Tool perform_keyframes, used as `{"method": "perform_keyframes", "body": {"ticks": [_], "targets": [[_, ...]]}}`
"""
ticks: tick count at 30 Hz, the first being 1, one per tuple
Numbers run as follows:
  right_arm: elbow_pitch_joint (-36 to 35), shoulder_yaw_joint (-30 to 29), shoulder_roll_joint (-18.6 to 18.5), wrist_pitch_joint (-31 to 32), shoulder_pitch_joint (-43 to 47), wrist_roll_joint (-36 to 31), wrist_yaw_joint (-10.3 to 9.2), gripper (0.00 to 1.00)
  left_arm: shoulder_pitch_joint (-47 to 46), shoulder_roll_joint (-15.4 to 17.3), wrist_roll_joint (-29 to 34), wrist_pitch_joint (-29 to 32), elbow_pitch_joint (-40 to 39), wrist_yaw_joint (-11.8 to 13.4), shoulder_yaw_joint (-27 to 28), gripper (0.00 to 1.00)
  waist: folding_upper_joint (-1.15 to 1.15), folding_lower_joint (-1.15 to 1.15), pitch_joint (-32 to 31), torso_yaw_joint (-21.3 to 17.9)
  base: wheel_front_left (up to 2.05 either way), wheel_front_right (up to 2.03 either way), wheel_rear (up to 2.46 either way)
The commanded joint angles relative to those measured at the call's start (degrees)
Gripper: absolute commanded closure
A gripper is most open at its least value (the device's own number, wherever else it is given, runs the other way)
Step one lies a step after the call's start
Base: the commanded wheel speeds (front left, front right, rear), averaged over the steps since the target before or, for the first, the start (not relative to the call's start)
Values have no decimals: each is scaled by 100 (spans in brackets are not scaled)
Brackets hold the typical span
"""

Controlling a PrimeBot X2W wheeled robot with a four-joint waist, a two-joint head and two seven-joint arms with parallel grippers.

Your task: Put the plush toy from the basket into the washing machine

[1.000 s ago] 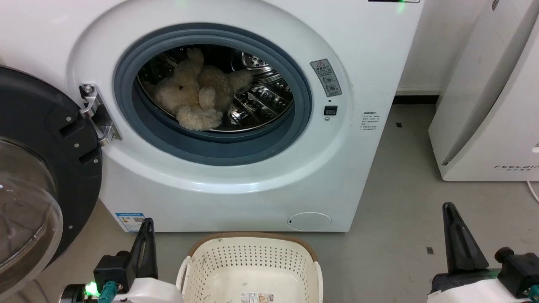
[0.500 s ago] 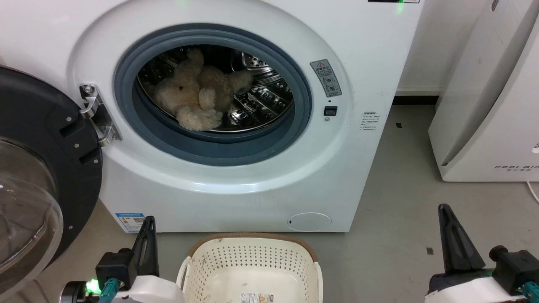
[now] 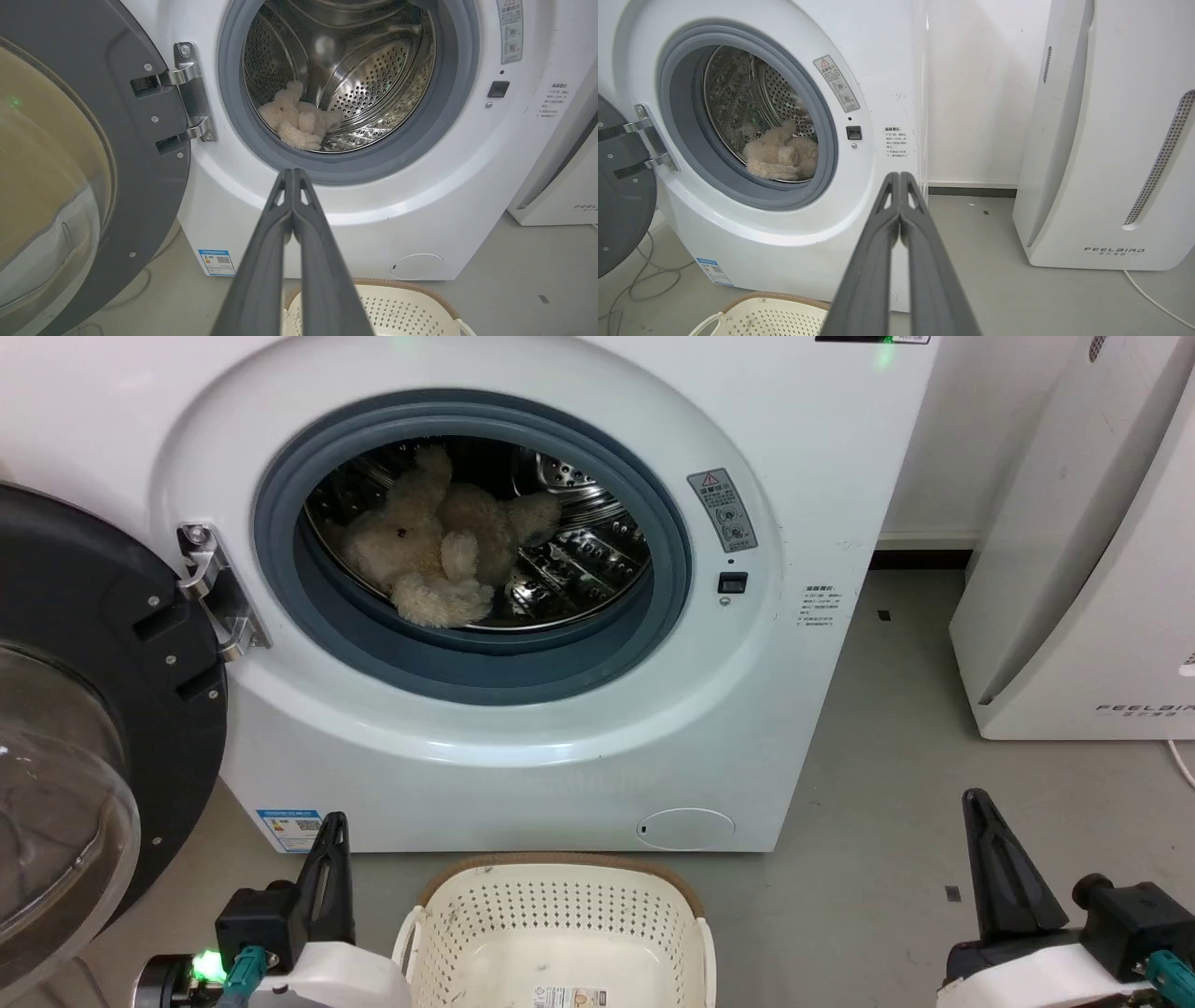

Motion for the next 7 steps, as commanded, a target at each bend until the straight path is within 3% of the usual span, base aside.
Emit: {"method": "perform_keyframes", "body": {"ticks": [1, 7], "targets": [[23, 6, -1, 31, -79, -57, 1, 100, -9, -27, 25, 26, -53, -22, -10, 100, 0, 0, -1, -1, 0, 0, 0], [31, 18, -2, 102, -96, -107, 1, 100, -10, -34, 47, 96, -101, -34, -13, 100, 0, 0, -5, -4, 0, 0, 0]]}}
